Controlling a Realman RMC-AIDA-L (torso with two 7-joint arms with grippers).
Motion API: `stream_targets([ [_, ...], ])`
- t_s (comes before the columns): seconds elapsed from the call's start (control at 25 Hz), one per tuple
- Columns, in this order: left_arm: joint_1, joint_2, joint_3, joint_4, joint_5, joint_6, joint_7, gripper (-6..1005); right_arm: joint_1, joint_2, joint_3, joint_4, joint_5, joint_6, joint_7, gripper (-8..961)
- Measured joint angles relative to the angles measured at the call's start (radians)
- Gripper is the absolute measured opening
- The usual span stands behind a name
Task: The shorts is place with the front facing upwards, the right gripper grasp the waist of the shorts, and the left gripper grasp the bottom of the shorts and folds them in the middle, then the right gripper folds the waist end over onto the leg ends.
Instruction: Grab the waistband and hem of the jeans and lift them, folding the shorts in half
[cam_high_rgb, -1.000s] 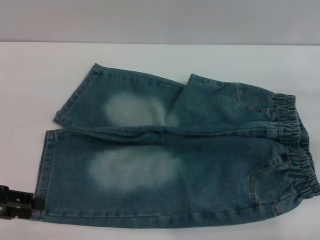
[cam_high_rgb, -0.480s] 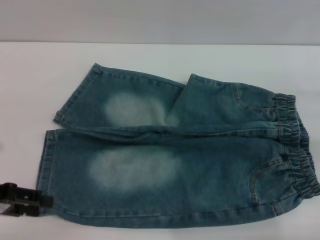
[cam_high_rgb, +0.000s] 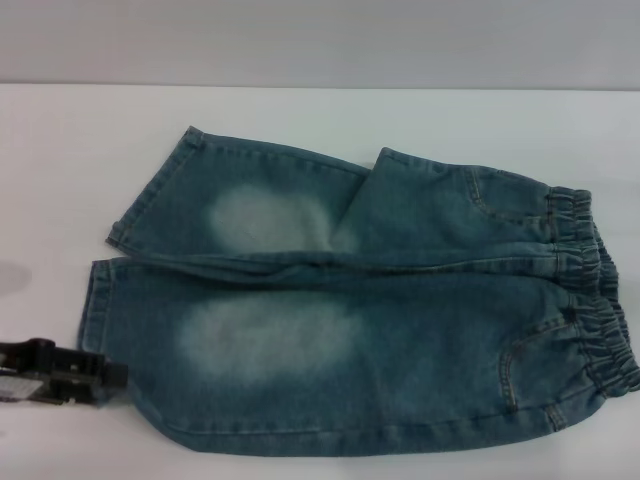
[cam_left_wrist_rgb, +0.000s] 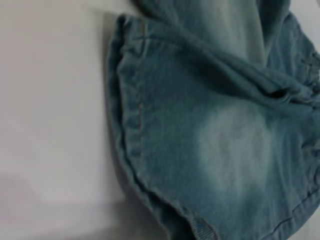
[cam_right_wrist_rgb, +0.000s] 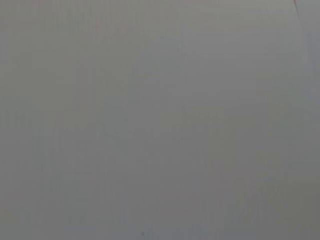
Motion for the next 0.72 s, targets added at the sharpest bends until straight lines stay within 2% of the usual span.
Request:
stream_targets([
  [0.72, -0.010, 0.000, -0.018, 0.000, 0.006, -0.002, 0.010, 662, 0.009, -0.005, 0.000, 0.003, 0.002, 0.011, 0.005, 650],
])
